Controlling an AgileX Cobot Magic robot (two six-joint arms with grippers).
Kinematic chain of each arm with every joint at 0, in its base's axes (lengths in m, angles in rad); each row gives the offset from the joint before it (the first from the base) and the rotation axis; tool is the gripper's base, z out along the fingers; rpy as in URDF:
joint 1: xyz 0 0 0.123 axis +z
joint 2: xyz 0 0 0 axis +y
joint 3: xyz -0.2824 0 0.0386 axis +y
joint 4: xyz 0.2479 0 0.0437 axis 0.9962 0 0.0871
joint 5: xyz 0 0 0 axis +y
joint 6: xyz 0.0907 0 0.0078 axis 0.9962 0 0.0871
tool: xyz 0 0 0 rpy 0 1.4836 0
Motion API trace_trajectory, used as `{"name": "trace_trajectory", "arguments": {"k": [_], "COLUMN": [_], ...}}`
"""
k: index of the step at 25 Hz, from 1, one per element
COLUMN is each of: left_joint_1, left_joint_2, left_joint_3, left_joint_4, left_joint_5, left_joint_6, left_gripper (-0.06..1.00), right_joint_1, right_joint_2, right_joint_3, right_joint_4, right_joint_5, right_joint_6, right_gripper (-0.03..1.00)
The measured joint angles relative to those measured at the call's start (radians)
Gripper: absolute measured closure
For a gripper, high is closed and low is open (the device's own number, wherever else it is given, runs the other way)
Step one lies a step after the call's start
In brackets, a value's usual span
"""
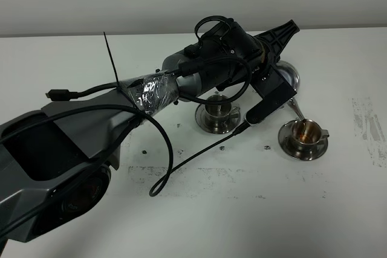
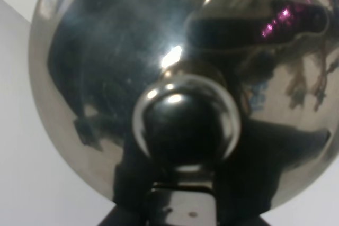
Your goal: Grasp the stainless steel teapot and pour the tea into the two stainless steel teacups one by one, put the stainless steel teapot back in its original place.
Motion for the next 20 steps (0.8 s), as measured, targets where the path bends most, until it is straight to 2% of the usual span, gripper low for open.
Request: {"name": "trace_trajectory", "arguments": {"k": [20], "left_joint_1": [-0.002], "left_joint_2": [0.002], "left_joint_3": [0.0], "left_joint_4": [0.02], "left_joint_5": [-0.051], "left_joint_6": [0.0], "left_gripper": [0.77], "right_joint_1": [0.0], "right_joint_2": [0.0], "right_joint_3": [0.0], "right_joint_4": [0.0], "right_joint_5": [0.0], "right_joint_6": [0.001], "right_gripper": [0.73]}}
